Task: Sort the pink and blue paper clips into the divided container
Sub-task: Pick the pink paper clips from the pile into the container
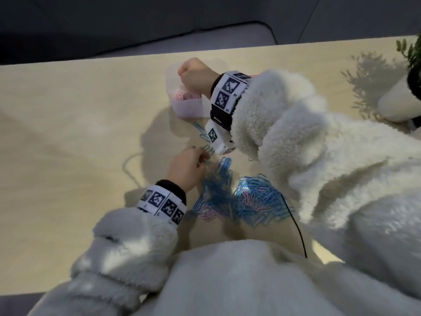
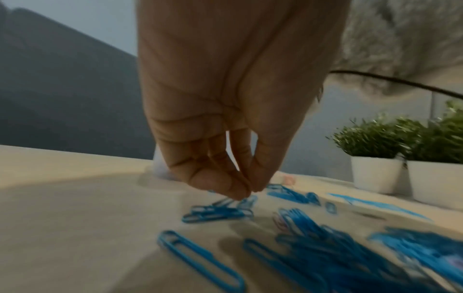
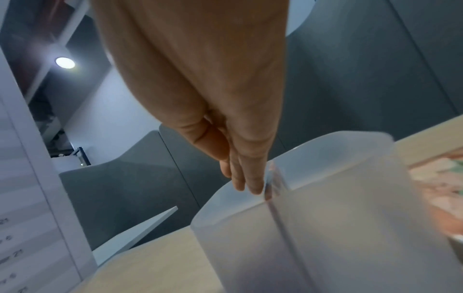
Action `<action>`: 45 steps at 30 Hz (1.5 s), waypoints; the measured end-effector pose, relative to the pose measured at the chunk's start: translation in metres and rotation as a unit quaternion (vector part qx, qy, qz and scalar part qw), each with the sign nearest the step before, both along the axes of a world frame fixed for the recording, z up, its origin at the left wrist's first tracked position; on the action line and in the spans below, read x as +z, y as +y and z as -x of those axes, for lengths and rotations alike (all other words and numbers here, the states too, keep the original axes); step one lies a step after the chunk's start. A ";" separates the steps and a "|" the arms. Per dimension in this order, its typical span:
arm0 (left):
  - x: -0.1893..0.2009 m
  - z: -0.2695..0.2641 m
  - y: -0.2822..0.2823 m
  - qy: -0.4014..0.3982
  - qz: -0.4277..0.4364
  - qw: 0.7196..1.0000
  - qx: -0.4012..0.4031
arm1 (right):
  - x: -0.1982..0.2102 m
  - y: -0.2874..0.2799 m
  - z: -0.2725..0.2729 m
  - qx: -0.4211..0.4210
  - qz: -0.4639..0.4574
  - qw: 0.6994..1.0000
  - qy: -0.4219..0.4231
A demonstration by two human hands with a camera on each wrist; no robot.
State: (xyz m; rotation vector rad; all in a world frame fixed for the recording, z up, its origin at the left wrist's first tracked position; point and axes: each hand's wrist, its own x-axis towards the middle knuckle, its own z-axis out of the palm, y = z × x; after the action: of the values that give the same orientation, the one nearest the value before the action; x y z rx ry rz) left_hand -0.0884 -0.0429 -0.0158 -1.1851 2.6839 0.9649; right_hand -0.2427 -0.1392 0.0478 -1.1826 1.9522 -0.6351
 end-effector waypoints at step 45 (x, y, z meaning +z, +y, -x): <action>-0.006 0.049 0.068 0.047 -0.423 0.904 -0.027 | -0.091 0.309 0.040 -0.018 -0.065 0.994 0.088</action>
State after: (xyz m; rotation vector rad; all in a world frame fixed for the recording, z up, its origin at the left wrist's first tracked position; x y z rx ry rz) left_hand -0.1377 0.0249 -0.0216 -0.8528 1.9067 1.9128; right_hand -0.2824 0.1697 -0.0435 -1.1574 2.1321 -0.4269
